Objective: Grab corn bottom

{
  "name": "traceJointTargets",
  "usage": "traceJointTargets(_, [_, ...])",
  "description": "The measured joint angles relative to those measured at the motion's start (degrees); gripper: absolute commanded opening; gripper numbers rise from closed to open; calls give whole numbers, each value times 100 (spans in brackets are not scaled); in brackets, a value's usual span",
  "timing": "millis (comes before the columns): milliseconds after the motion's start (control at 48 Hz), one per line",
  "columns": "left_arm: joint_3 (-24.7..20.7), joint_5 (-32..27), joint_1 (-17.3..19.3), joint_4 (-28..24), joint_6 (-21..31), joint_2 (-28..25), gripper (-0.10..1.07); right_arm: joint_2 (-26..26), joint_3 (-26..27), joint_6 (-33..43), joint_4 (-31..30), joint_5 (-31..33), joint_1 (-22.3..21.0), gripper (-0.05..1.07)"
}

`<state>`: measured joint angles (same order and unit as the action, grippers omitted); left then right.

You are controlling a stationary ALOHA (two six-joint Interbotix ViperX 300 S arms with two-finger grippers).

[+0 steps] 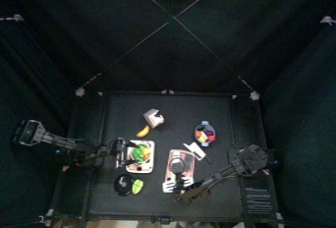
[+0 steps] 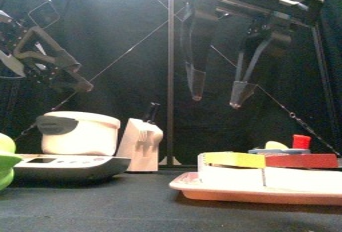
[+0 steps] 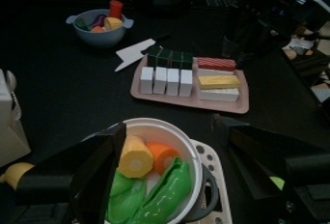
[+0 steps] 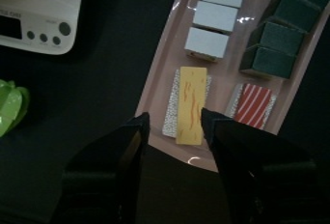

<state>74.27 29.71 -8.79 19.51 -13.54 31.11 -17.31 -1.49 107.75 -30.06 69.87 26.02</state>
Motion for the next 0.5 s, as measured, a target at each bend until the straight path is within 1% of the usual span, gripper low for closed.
traceJointTargets(146, [0, 0, 0, 0, 0, -9, 103, 237, -9, -976, 167, 167, -141, 83])
traceJointTargets(229, [0, 0, 0, 0, 0, 0, 103, 360, -53, -1406, 176, 308, -237, 83])
traceJointTargets(312, [0, 0, 0, -9, 0, 0, 103, 475, -158, -1617, 149, 466, -290, 83])
traceJointTargets(396, [0, 9, 0, -26, 0, -9, 103, 606, -334, -1617, 79, 580, -325, 83])
traceJointTargets(500, [0, 0, -9, -97, 0, -9, 103, 914, -712, -1591, -53, 606, -334, 83])
